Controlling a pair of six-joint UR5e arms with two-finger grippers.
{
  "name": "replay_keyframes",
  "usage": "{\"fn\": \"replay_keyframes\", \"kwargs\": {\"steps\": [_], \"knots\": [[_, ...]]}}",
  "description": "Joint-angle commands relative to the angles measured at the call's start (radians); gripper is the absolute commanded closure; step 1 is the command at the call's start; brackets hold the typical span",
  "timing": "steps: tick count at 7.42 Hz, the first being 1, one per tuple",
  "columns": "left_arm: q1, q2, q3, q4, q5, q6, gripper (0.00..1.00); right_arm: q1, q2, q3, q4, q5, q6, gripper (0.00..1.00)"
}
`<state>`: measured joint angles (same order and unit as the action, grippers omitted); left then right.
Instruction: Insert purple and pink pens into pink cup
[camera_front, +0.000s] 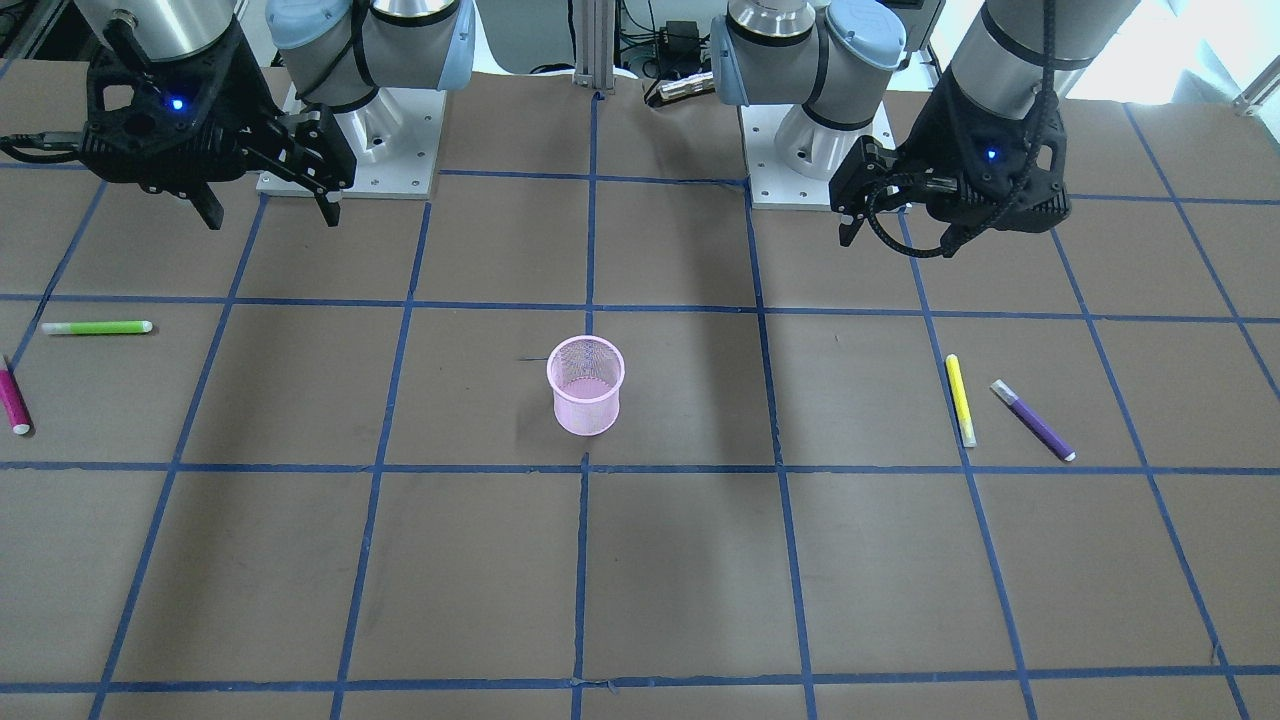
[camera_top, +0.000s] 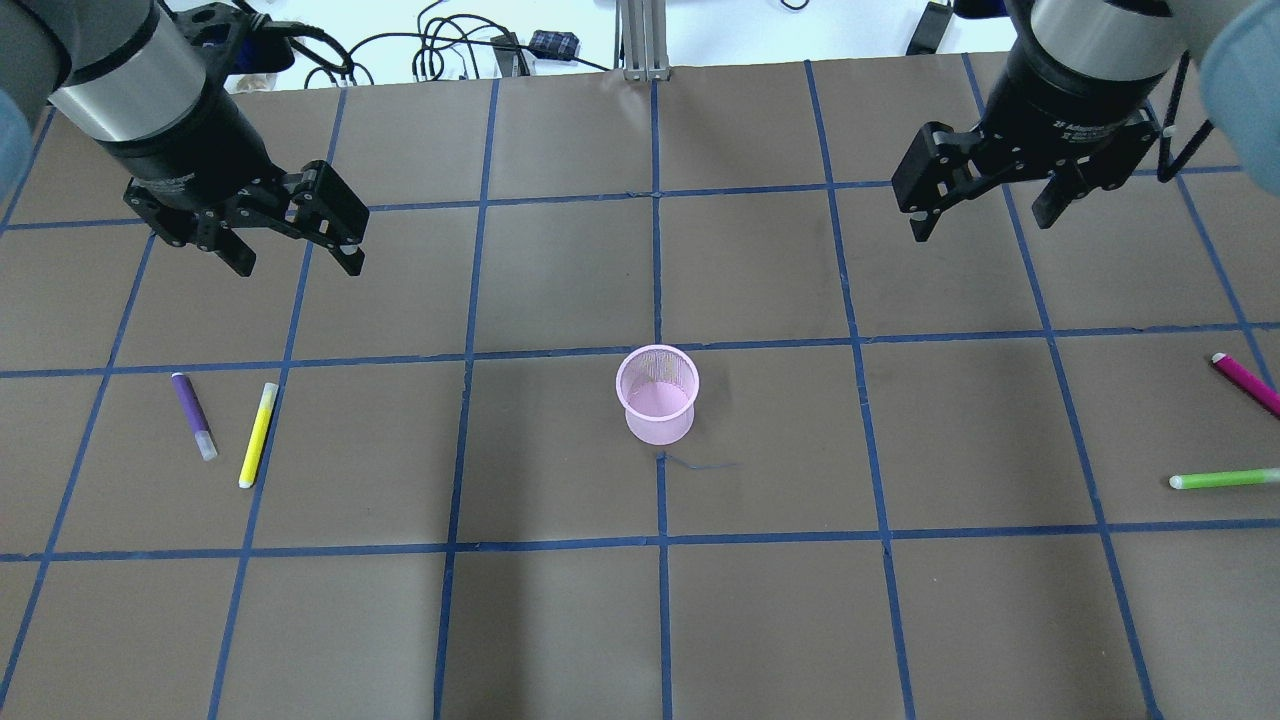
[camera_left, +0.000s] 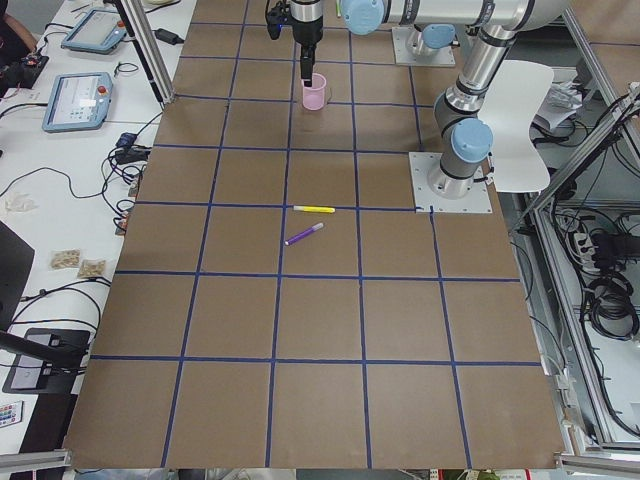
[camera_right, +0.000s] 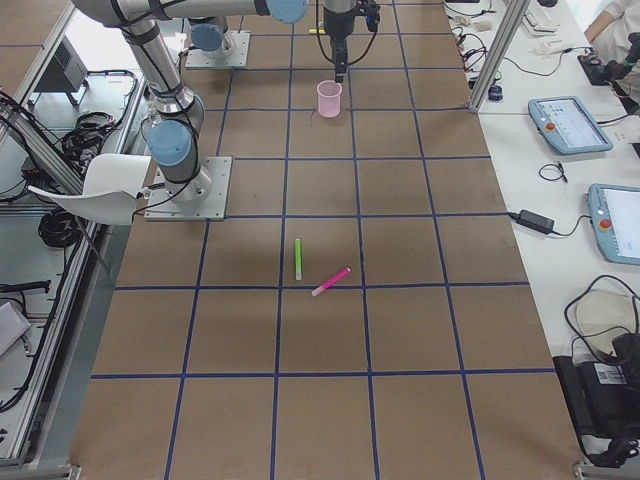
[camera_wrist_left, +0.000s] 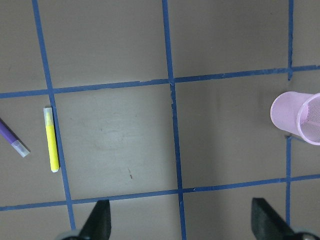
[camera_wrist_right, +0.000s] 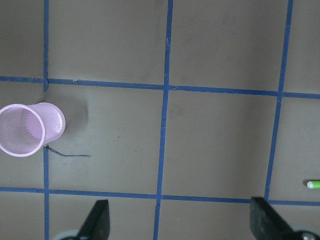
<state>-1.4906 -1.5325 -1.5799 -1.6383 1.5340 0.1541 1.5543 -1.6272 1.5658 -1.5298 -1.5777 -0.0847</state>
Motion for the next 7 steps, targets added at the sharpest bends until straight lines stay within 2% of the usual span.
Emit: {"fn": "replay_keyframes", "kwargs": {"steps": [1,3,4,5,6,7], "knots": [[0.001,0.002,0.000,0.000,0.001,-0.001,0.00,0.000,0.003,0.000,0.000,-0.002,-0.001,0.00],[0.004,0.000,0.000,0.001,0.000,0.001,0.00,-0.010,0.009,0.002,0.013,0.001,-0.026,0.00],[0.006,0.000,0.000,0.000,0.000,-0.001,0.00,-0.011,0.006,0.010,0.075,-0.016,-0.071,0.00],[0.007,0.000,0.000,0.001,0.000,-0.001,0.00,-0.023,0.007,0.010,0.048,-0.015,-0.120,0.00],[0.009,0.000,0.000,0.000,0.000,0.001,0.00,-0.075,0.015,0.014,0.034,-0.013,-0.147,0.00],[0.010,0.000,0.000,0.001,0.000,0.001,0.00,-0.209,0.036,0.049,0.001,0.004,-0.229,0.00]]}}
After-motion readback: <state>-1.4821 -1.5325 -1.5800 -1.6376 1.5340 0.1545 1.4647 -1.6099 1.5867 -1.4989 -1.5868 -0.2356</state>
